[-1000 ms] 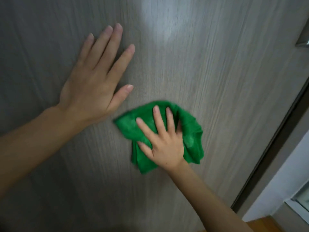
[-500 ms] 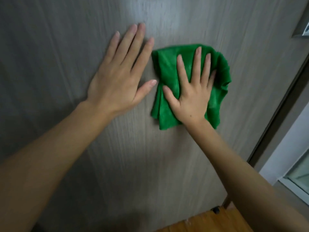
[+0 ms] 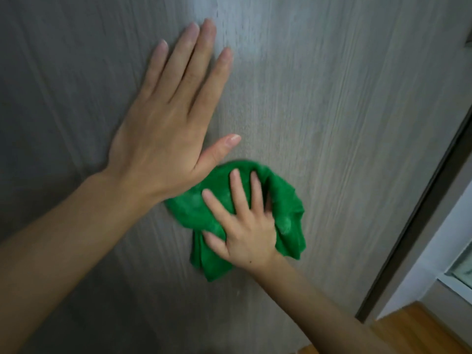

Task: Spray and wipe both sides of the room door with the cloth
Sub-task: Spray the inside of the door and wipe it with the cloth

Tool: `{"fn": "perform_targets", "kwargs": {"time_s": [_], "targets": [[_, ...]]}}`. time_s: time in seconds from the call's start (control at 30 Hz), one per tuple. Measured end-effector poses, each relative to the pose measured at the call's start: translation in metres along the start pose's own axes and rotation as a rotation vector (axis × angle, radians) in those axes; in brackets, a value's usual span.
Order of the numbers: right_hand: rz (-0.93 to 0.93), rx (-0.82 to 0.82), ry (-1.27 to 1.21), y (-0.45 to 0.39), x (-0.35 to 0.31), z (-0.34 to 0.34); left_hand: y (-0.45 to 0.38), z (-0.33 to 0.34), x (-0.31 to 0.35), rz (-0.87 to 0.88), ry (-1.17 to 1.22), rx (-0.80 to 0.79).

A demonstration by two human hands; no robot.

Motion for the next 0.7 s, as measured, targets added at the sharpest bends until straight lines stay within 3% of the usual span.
{"fn": "perform_targets", "kwargs": {"time_s": [0.27, 0.37, 0.57, 0.7], "targets": [[-0.641, -0.115, -0.16, 0.03, 0.019, -0.002, -0.001, 0.003, 0.0, 0.005, -0.096, -0.018], [-0.725, -0.164, -0.189, 0.014, 0.043, -0.007, -0.001, 0.004, 0.001, 0.01, -0.141, -0.022], [-0.555, -0.08, -0.191, -0.088, 0.093, -0.018, -0.002, 0.006, 0.002, 0.016, -0.197, -0.036], [-0.104, 0.122, 0.028, -0.163, 0.16, -0.031, 0.0, 0.007, 0.002, 0.023, -0.204, -0.036]]}}
Point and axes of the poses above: each hand's wrist, its own y-axis away from the middle knuckle, its own z-axis out of the palm, x = y × z, the point moved 7 cm from there along -y, towards the middle knuckle, and after that the axes turned 13 degrees about x, right-handed, at the moved point
